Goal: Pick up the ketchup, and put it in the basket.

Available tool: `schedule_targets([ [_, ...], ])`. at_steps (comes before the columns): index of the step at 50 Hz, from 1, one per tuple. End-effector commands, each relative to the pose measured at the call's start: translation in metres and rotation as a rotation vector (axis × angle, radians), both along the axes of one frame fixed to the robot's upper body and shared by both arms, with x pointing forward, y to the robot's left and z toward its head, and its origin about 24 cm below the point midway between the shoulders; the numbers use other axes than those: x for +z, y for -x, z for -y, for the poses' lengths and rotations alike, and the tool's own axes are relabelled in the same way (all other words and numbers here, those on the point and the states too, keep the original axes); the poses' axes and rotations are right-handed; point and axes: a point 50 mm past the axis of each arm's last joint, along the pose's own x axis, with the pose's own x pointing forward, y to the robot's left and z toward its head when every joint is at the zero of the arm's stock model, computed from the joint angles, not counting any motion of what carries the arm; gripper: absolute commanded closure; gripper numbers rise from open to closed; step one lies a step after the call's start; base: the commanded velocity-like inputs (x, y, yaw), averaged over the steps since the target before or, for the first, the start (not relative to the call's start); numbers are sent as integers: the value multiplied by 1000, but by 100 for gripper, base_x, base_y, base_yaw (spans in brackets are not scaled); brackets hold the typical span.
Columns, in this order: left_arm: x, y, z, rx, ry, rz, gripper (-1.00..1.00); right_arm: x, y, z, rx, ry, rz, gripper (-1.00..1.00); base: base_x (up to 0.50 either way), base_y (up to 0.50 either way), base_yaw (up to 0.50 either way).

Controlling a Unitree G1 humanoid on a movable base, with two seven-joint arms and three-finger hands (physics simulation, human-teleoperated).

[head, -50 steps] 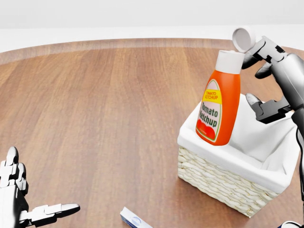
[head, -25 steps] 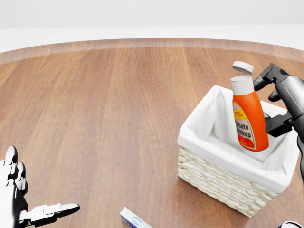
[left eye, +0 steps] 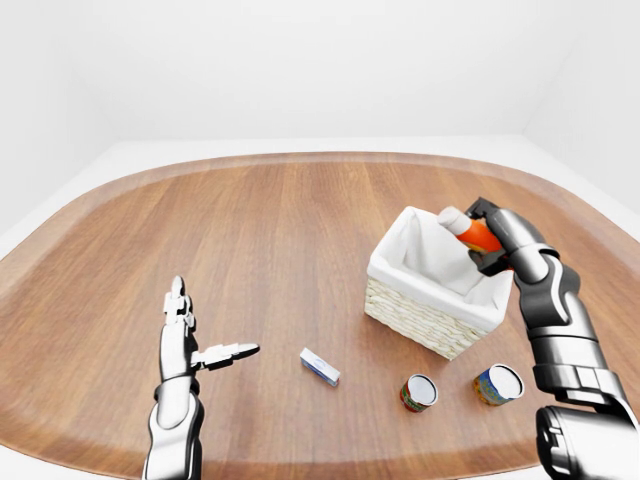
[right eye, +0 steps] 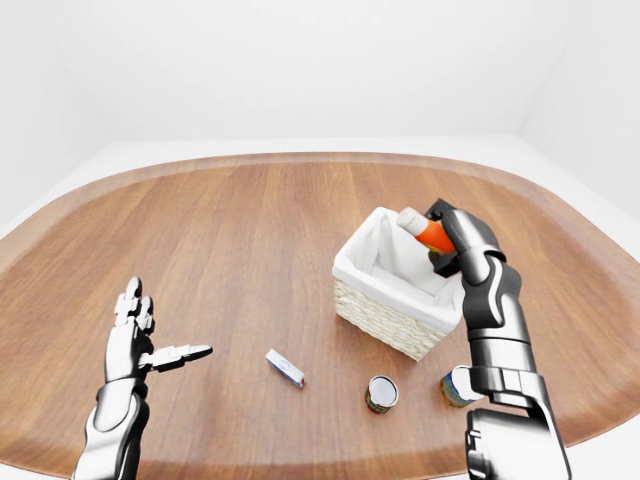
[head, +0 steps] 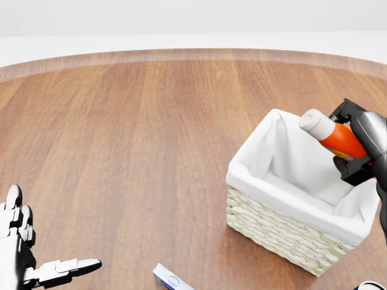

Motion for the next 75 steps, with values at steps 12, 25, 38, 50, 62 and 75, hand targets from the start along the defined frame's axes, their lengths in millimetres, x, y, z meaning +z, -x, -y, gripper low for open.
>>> schedule_targets([
  [12, 1, 1, 2, -8, 1, 5, -100, -1, 0, 6, -33, 25, -2, 100, 0, 0, 0],
  [25, 1, 0, 3, -12, 2, 7, -100, -2, -1, 6, -34, 28, -3, 100, 0, 0, 0],
  [38, 1, 1, 4, -17, 2, 6, -100, -2, -1, 5, -34, 28, -3, 100, 0, 0, 0],
  [50, 2, 2, 6, -24, 3, 8, -100, -3, -4, 2, -31, 28, -5, 100, 0, 0, 0],
  [62, 8, 5, 5, -33, 10, 35, -100, -15, -21, -12, -29, 15, -35, 100, 0, 0, 0],
  [75, 10, 7, 7, -39, 12, 43, -100, -21, -27, -18, -33, 8, -56, 100, 0, 0, 0],
])
